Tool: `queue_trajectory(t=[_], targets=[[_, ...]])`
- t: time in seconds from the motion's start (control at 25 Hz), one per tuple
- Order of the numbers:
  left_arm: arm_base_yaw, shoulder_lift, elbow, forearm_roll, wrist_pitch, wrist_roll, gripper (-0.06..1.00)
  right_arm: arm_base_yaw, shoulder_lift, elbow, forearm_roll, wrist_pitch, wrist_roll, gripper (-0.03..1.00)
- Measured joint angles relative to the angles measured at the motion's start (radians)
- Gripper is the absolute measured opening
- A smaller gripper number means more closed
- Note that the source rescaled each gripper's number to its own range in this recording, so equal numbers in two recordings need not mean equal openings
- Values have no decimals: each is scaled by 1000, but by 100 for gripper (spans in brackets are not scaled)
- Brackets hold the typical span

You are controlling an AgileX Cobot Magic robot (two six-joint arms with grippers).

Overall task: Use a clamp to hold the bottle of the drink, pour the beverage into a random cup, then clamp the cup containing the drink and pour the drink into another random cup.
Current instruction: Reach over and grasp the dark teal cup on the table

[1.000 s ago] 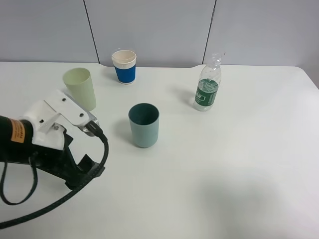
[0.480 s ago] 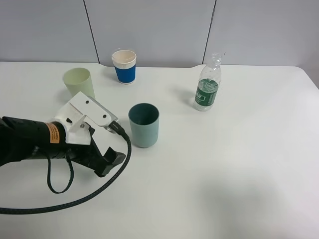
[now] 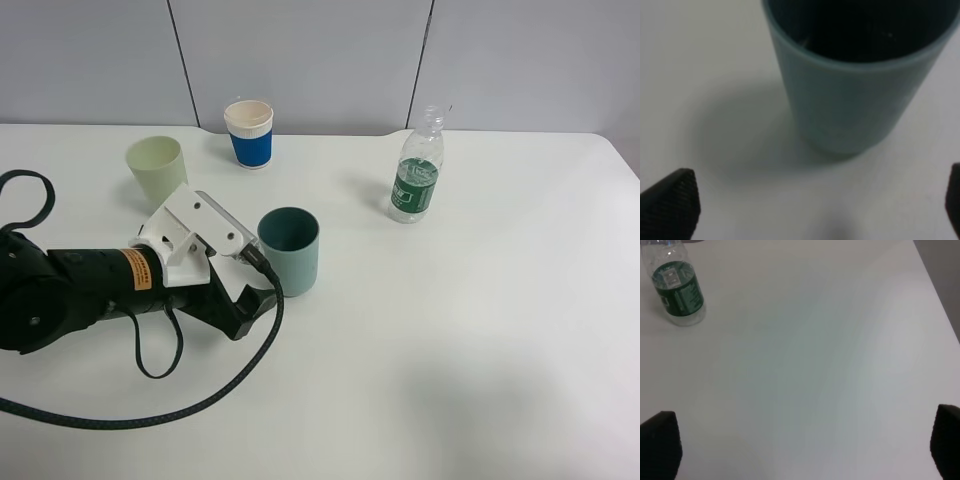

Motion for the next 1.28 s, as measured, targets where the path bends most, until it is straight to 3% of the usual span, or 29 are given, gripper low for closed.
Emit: queue_trajectory(t=[0.84, 1.28], targets=[[0, 288, 0, 55, -541, -4, 100, 0, 0, 0, 0, 0, 0, 100], [0, 353, -63, 65, -597, -46, 100, 0, 0, 0, 0, 0, 0, 100]])
